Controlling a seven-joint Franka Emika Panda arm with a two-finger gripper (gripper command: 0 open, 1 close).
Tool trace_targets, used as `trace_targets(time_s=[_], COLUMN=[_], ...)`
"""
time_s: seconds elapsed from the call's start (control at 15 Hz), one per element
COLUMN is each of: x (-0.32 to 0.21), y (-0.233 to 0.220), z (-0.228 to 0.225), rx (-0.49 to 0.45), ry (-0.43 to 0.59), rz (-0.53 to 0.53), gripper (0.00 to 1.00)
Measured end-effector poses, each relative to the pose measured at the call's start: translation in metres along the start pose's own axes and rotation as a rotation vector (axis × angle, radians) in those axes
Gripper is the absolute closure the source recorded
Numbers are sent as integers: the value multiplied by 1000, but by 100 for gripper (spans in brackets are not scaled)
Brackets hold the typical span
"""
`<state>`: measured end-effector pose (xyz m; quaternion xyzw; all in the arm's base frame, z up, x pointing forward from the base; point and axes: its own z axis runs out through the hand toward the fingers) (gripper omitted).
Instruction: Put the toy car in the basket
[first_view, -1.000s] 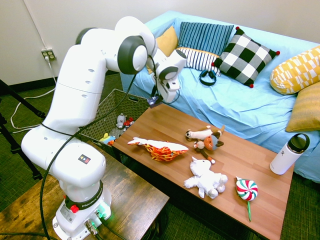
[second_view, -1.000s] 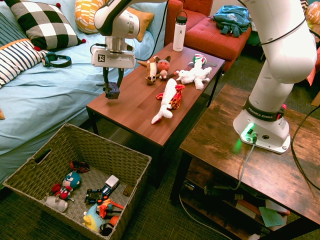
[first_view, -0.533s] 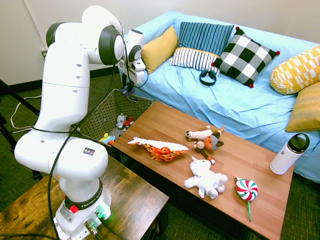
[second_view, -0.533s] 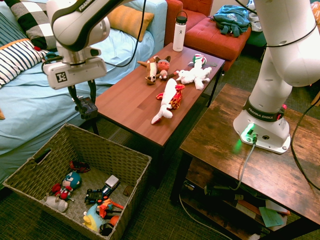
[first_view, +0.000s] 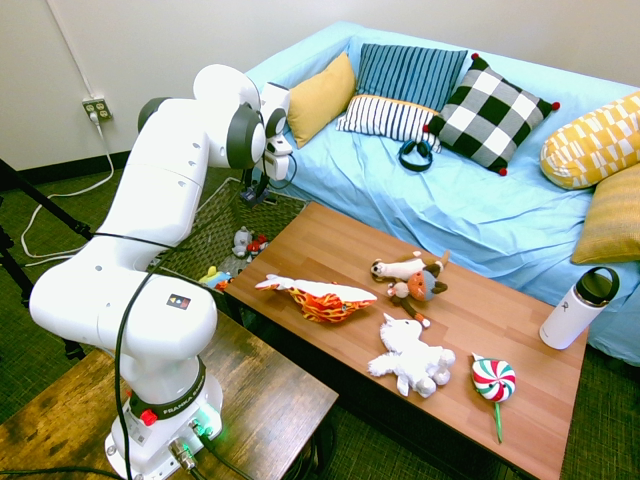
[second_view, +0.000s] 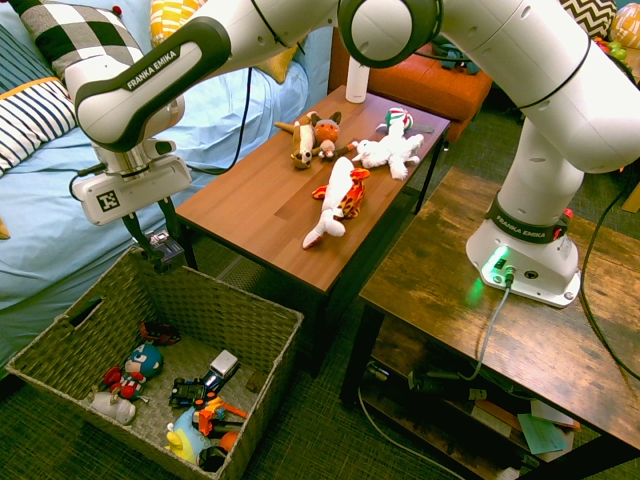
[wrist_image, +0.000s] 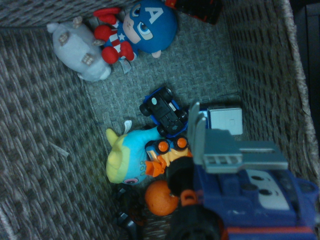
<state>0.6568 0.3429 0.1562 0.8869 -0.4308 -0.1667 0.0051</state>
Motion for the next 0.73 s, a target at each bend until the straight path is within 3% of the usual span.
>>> trace_targets(time_s=[0.33, 0.73], x=[18, 83], y=[5, 65], z=[-13, -79], rx=[33, 168], ry=[27, 85], rz=[13, 151], gripper=[0, 0])
